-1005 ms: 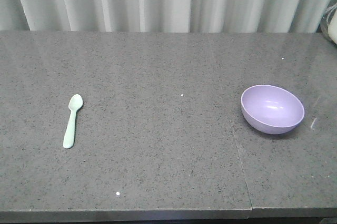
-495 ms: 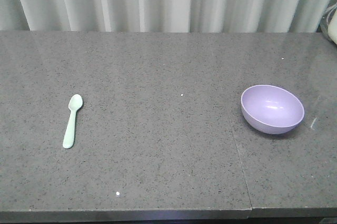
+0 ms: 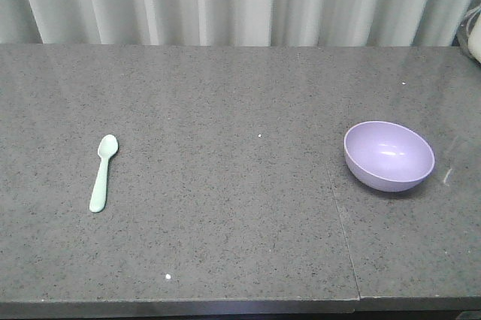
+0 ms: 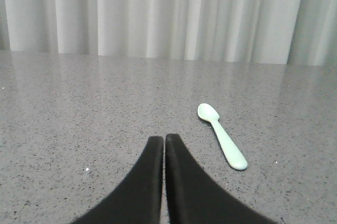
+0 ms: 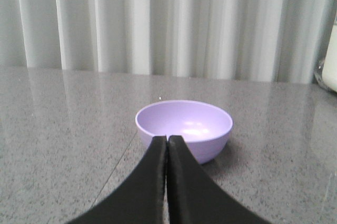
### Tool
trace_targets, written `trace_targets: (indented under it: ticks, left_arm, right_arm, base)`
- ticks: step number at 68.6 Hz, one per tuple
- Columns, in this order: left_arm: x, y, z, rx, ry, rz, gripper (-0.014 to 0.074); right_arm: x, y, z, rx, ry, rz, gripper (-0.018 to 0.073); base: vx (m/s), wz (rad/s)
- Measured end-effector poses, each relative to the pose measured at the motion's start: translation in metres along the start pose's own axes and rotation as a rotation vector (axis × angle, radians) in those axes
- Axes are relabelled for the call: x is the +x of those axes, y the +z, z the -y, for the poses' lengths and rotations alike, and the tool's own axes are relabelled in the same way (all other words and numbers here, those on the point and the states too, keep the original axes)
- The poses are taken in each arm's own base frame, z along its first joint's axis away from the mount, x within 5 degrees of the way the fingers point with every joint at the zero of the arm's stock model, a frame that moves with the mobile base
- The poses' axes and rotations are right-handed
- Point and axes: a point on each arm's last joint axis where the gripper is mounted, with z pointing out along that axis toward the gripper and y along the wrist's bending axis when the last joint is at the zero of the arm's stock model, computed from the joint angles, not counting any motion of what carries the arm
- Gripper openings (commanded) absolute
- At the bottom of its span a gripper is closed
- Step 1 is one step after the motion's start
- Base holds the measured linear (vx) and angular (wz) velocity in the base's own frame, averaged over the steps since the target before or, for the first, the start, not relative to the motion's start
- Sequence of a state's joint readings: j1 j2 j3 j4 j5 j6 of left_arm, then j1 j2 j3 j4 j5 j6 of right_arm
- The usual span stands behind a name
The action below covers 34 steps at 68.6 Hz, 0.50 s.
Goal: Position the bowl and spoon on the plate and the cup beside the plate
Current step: 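Lower both grippers above the green spoon and lavender bowl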
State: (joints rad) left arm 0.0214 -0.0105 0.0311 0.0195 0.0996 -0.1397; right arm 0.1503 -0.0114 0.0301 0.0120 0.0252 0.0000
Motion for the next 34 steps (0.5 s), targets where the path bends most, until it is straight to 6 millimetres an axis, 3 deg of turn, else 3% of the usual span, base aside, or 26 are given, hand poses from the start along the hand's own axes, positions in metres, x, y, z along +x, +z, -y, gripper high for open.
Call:
trace_targets:
  ticks: [7, 14, 25, 34]
  left_arm:
    - [-0.006, -0.001, 0.001, 0.002, -0.001, 0.015, -0.0006]
    - [-0.024, -0.004, 0.003, 0.008, -0.008, 0.058, -0.0006]
    - [-0.068, -0.015, 0.008, 0.017, -0.011, 0.13, -0.0006]
    - [-0.107, -0.009, 0.013, 0.005, -0.011, 0.042, -0.0006]
  right_arm:
    - [-0.002, 0.0, 0.0, 0.0, 0.0, 0.025, -0.0011]
    - [-0.007, -0.001, 0.0, 0.0, 0.0, 0.014, -0.0011]
    - [-0.049, -0.006, -0.001, -0.001, -0.006, 0.007, -0.0011]
    - [-0.083, 0.0, 0.0, 0.01, -0.043, -0.117, -0.0011]
  base:
    - [0.0, 0.0]
    - [0.0, 0.0]
    - [0.0, 0.0]
    - [0.0, 0.0]
